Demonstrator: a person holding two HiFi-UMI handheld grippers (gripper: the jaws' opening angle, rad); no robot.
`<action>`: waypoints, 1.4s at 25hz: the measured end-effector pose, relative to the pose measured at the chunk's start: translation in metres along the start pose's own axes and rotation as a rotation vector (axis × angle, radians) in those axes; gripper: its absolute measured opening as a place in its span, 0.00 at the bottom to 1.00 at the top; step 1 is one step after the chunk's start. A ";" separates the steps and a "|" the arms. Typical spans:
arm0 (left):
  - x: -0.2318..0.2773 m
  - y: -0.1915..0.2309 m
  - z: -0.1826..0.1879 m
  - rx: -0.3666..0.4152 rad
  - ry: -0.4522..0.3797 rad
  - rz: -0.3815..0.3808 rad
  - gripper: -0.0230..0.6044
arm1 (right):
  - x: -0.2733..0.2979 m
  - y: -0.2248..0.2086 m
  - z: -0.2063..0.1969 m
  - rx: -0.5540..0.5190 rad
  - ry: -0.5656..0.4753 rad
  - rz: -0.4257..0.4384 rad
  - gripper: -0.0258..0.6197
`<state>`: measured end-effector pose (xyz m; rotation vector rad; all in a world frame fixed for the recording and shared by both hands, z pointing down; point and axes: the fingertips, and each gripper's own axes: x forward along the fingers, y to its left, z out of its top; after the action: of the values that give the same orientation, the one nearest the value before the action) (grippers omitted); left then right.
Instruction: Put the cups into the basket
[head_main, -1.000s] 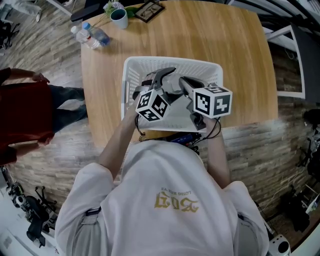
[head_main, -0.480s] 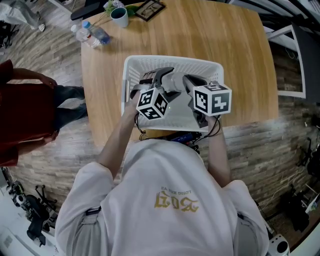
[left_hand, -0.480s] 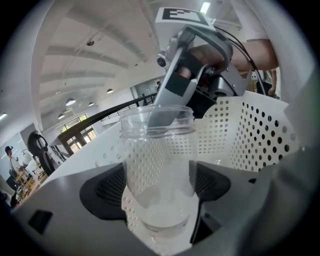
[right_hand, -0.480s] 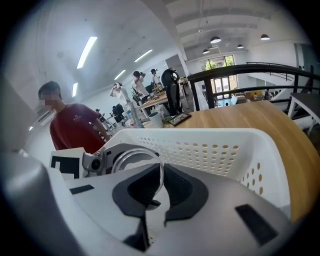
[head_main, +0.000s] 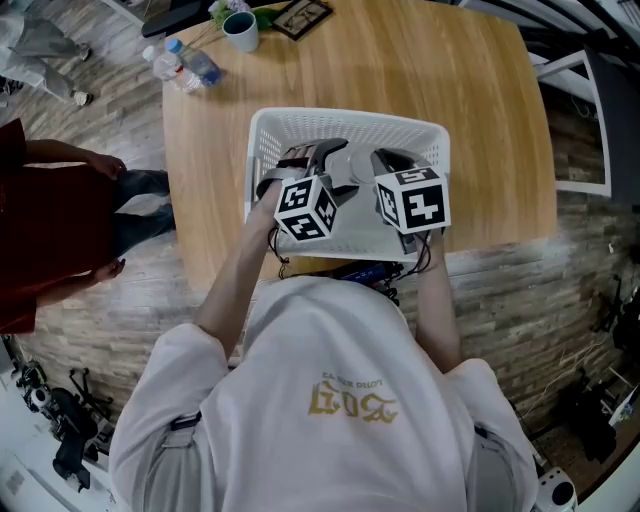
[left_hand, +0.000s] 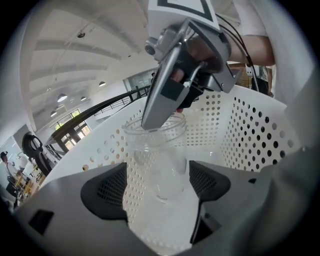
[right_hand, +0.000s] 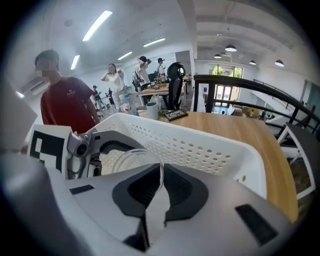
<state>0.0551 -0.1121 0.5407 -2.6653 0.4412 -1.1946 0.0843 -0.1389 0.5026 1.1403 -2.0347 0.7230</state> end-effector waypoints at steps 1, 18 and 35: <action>-0.002 0.002 0.000 0.001 -0.001 0.005 0.64 | -0.001 -0.001 0.001 -0.029 0.010 -0.022 0.09; -0.018 0.003 0.018 -0.058 -0.061 0.003 0.64 | -0.002 -0.003 0.001 -0.099 0.058 -0.086 0.09; -0.029 0.007 0.028 -0.125 -0.091 -0.005 0.64 | -0.004 -0.001 0.008 -0.025 -0.039 -0.051 0.18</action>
<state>0.0565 -0.1069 0.4998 -2.8145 0.5103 -1.0754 0.0845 -0.1431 0.4946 1.1966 -2.0339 0.6533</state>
